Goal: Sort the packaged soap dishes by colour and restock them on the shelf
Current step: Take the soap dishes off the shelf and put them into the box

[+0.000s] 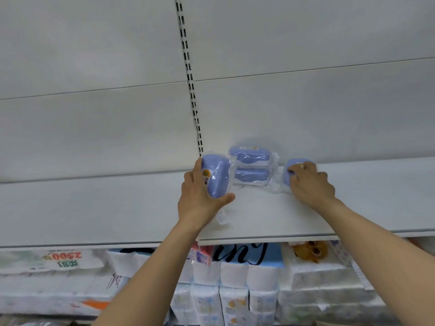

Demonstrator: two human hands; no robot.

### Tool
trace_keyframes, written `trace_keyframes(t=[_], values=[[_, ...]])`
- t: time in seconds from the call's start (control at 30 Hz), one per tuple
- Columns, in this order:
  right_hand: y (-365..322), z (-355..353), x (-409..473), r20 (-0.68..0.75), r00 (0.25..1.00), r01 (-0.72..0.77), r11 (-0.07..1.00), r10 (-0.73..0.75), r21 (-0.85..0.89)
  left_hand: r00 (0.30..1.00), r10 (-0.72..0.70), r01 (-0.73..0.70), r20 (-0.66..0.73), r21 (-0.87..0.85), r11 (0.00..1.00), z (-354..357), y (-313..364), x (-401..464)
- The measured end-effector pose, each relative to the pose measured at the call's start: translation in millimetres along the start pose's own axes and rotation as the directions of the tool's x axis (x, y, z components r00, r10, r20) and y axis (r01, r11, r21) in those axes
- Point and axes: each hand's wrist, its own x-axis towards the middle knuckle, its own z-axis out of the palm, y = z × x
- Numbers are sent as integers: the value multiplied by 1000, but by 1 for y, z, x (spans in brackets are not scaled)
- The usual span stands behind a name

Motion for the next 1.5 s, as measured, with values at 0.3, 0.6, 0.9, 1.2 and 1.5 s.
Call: trace_keyframes(t=[0.3,0.6,0.9,1.2,1.5], values=[[11,-1,-27,-197,980,9,995,11,99,998,33,-33,-46,-5,999,-2,-4,-18],[-72,-2,-80,-539,810,405,885,-231,229,985,4,-20,-173,-89,996,-46,-37,-51],[-231,55,-128,-568,649,685,713,-505,149,952,-86,71,-294,-61,996,-146,-141,-80],[-407,168,-185,-459,655,728,664,-600,171,938,-227,218,-262,-61,974,-266,-309,-115],[-550,228,-267,-496,660,751,498,-565,433,872,-381,364,-306,-113,924,-367,-441,-168]])
